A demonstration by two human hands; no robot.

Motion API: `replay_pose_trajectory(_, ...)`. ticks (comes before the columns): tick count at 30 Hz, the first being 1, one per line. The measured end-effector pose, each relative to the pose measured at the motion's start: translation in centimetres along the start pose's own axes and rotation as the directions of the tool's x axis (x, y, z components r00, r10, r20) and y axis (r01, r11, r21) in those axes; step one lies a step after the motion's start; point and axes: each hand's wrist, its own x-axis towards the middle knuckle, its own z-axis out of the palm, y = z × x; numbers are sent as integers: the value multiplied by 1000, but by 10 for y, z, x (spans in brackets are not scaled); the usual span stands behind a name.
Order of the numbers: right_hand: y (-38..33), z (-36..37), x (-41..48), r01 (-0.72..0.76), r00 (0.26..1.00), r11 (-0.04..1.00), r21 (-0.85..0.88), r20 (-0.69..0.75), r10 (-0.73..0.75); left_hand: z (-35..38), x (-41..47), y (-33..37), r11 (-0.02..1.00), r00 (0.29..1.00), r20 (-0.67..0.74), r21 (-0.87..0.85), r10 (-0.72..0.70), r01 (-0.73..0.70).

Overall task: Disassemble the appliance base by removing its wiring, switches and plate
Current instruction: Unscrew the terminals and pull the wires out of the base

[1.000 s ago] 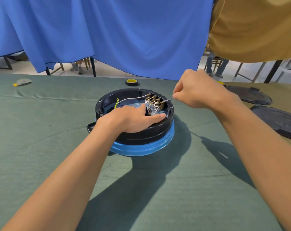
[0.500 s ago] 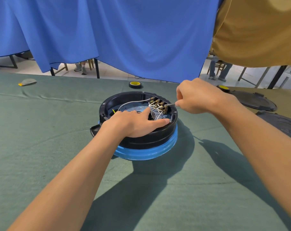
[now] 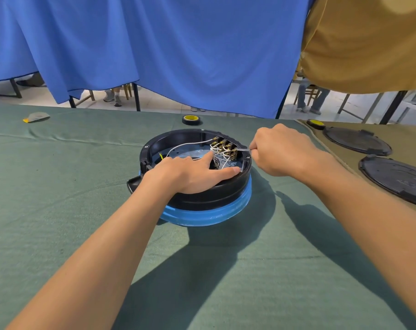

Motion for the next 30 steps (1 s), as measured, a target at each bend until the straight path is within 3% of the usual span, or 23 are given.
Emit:
replay_pose_trajectory(3,0,-7,3,-18,999,1000,21,42,17,-1,-1,0,1000,1000,2,-9,-7,7)
replay_pose_trajectory(11,20,-37,33,-61,937,977,204,349,-14,-3,-5,1,1000,1000,15,-11,12,-12)
replay_pose_trajectory(14,37,-39,41,-215,886,881,421,464,-6,-3,-5,1,1000,999,27,-22,16,-16)
replay_pose_trajectory(17,44,-36,43,-282,851,835,472,524,-9,-4,-6,1,999,999,41,-39,22,-20)
replay_pose_trajectory(19,38,-36,39,-244,879,863,442,477,5,-4,-6,1,999,999,40,-44,22,-20)
replay_pose_trajectory(23,12,-21,18,-35,977,981,190,215,-7,-4,-7,1,999,1000,19,-34,11,-10)
replay_pose_trajectory(27,-4,-12,0,-24,998,997,68,58,20,-4,-7,2,999,1000,22,-38,10,-10)
replay_pose_trajectory(30,-3,-14,2,4,999,1000,18,42,-5,-4,-6,2,999,1000,21,-40,16,-15)
